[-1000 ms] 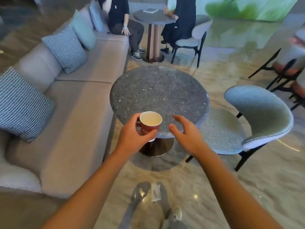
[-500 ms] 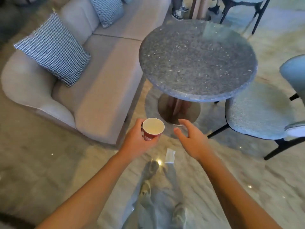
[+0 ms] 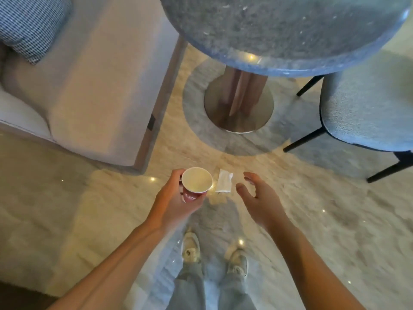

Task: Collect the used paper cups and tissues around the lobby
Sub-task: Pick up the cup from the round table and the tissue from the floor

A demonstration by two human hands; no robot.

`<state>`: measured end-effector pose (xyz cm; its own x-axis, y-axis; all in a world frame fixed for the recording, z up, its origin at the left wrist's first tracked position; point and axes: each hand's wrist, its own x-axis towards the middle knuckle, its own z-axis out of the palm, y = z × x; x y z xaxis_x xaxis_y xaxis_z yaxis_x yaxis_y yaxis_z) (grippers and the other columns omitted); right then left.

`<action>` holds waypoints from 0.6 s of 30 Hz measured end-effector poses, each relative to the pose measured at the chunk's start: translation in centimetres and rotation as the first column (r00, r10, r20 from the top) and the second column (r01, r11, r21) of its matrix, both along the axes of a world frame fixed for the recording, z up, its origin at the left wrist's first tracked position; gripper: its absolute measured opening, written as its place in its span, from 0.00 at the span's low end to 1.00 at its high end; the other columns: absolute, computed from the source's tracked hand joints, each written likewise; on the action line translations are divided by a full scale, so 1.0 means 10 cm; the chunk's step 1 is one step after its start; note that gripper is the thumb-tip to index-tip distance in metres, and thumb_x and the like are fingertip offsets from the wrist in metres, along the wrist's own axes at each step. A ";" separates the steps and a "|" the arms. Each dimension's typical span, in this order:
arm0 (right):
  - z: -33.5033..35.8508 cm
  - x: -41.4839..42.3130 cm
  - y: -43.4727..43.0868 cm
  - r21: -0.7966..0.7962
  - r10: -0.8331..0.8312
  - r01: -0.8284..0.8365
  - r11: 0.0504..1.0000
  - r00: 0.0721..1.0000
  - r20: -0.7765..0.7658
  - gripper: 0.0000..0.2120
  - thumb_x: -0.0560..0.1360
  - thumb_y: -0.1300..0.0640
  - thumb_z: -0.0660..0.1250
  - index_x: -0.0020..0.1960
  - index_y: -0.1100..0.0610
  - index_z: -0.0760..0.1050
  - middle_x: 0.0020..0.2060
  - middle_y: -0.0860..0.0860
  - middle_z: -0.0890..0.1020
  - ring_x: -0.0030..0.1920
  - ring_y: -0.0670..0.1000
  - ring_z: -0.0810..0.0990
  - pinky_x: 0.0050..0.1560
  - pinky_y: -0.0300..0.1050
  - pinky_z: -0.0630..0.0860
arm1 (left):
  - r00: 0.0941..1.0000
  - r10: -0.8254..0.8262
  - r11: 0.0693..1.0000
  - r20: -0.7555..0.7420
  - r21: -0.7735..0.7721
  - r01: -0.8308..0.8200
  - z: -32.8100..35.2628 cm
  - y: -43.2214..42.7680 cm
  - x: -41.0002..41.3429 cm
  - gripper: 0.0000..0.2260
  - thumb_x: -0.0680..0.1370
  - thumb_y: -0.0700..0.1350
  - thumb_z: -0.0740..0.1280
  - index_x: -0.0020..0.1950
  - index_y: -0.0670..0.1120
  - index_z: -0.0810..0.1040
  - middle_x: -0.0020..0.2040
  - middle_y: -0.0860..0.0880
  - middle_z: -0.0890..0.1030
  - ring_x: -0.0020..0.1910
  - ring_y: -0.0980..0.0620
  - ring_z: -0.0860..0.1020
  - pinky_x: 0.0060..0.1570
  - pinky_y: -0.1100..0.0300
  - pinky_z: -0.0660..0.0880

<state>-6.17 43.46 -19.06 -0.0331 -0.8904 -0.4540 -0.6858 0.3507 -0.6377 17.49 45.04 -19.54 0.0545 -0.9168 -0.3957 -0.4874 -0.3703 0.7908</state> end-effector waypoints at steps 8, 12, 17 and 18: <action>-1.93 0.13 0.07 0.080 0.025 -0.025 0.997 1.000 0.002 0.26 0.79 0.41 0.62 0.74 0.50 0.67 0.69 0.46 0.75 0.70 0.48 0.72 0.68 0.47 0.69 | 0.997 -0.073 0.997 0.000 0.015 0.073 -1.88 -0.03 0.10 0.27 0.68 0.55 0.80 0.61 0.57 0.71 0.52 0.63 0.80 0.51 0.59 0.81 0.50 0.51 0.83; -2.87 0.05 0.00 0.075 0.072 -0.070 0.995 0.997 -0.019 0.27 0.79 0.41 0.61 0.74 0.51 0.68 0.70 0.47 0.75 0.70 0.49 0.72 0.68 0.48 0.69 | 0.987 -0.156 0.987 0.034 0.044 0.154 -2.84 -0.12 0.13 0.27 0.69 0.55 0.80 0.62 0.58 0.71 0.54 0.60 0.80 0.52 0.59 0.81 0.50 0.56 0.83; -4.00 -0.07 -0.36 0.023 0.148 -0.147 0.989 0.988 -0.043 0.27 0.79 0.42 0.60 0.75 0.51 0.66 0.72 0.47 0.73 0.72 0.49 0.70 0.70 0.50 0.67 | 0.954 -0.282 0.956 0.105 0.117 0.270 -3.98 -0.40 0.20 0.29 0.70 0.57 0.80 0.62 0.60 0.67 0.53 0.64 0.77 0.52 0.63 0.78 0.46 0.66 0.76; -4.20 -0.10 -0.46 0.008 0.157 -0.157 0.988 0.986 -0.048 0.26 0.80 0.42 0.60 0.75 0.50 0.66 0.72 0.47 0.73 0.72 0.50 0.70 0.70 0.50 0.67 | 0.953 -0.283 0.956 0.106 0.109 0.272 -4.20 -0.48 0.21 0.29 0.69 0.59 0.80 0.62 0.60 0.67 0.53 0.64 0.77 0.51 0.63 0.78 0.46 0.65 0.76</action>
<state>-7.17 38.84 -61.07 0.0849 -0.8845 -0.4588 -0.7624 0.2389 -0.6014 19.55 40.26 -61.58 -0.1449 -0.8621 -0.4856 -0.6696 -0.2759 0.6896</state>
